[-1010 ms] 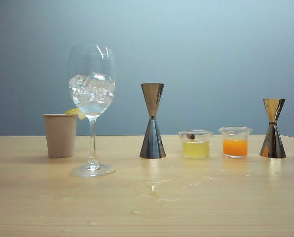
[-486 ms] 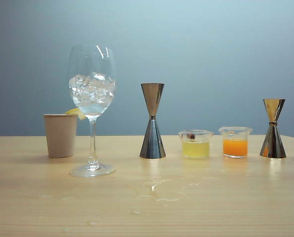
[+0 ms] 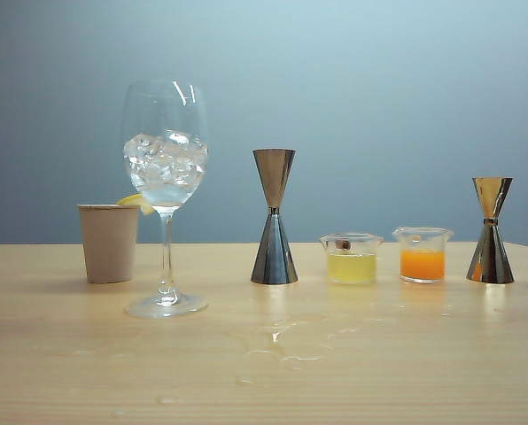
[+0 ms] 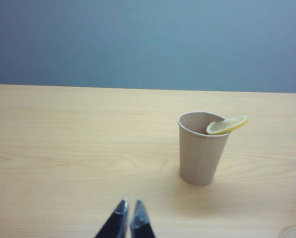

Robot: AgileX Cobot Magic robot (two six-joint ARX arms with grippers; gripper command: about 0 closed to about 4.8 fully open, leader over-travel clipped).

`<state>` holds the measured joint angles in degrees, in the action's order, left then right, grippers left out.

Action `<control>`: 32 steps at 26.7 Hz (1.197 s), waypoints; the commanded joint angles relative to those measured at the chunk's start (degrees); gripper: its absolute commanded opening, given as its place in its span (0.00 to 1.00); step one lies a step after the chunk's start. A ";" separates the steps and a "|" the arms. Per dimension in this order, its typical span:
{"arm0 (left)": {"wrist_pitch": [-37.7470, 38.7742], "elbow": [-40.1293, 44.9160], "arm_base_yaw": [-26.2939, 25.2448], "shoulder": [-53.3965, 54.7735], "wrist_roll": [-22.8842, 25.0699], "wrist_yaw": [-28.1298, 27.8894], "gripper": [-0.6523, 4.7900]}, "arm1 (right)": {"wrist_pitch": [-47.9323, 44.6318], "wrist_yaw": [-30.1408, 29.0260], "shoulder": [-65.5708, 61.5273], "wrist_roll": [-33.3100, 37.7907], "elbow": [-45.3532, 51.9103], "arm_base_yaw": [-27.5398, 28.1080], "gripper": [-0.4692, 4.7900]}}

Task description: Pick up the ice scoop on the desk filled with ice cubes, pour the ice into the goblet, and finally put the scoop back on the table.

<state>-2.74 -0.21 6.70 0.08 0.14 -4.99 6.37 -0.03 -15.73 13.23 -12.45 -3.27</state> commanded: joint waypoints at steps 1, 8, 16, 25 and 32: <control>-0.70 -0.22 0.02 0.07 -0.15 0.24 0.16 | -2.80 1.22 1.03 -0.07 1.29 0.24 0.08; -0.70 -0.22 0.02 0.07 -0.15 0.26 0.16 | -8.39 2.71 8.79 -2.93 8.90 0.70 0.08; -0.72 -0.22 0.00 0.07 -0.13 0.24 0.16 | -9.46 2.84 15.72 -9.11 11.89 0.83 0.08; -0.61 -0.22 0.07 0.07 -0.15 0.26 0.16 | -9.64 2.38 15.67 -13.68 12.41 1.20 0.08; -0.61 -0.22 0.07 0.07 -0.15 0.24 0.16 | -10.05 2.01 15.69 -12.46 12.41 2.56 0.08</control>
<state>-2.74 -0.21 6.70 0.10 0.14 -4.95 -2.31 2.17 -0.01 0.14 -0.40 -0.64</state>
